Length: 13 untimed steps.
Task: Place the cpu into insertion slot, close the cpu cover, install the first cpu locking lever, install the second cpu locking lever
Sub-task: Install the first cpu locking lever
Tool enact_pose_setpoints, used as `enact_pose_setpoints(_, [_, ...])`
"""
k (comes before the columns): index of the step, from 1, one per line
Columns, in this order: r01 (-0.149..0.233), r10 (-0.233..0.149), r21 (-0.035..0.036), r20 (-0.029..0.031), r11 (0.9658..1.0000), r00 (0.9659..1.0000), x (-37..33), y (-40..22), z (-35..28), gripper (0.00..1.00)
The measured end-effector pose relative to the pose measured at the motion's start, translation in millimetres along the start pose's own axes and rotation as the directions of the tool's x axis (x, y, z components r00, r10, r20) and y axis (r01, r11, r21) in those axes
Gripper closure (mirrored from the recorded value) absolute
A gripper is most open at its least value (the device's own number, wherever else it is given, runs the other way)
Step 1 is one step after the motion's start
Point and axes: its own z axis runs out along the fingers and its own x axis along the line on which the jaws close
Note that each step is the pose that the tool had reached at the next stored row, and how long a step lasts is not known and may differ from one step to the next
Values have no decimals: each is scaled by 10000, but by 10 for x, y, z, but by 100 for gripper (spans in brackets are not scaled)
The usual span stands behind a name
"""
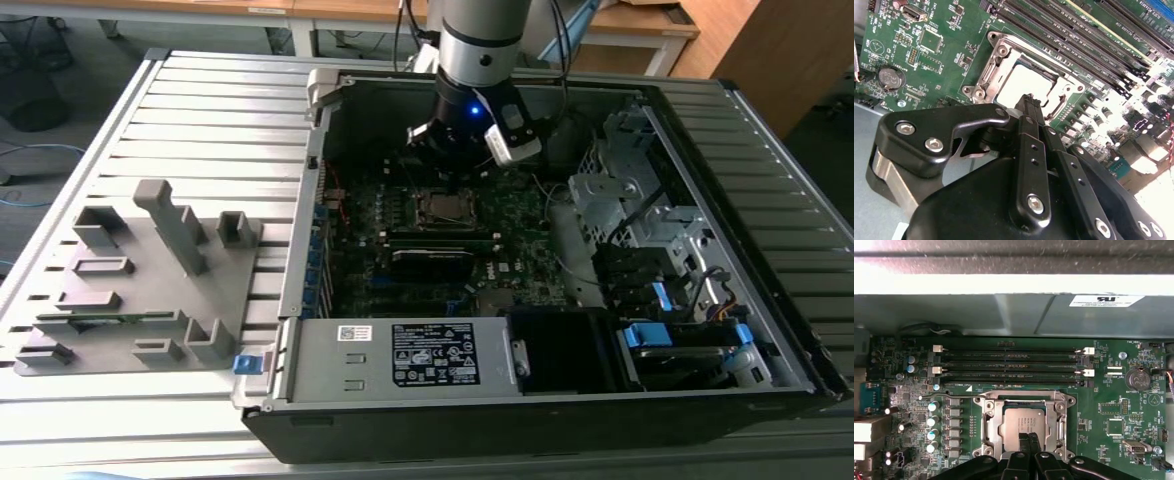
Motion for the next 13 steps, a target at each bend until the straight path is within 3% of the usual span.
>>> enact_pose_setpoints(13, [0, 0, 0, 0, 10000, 10000, 0, 1, -45, 89])
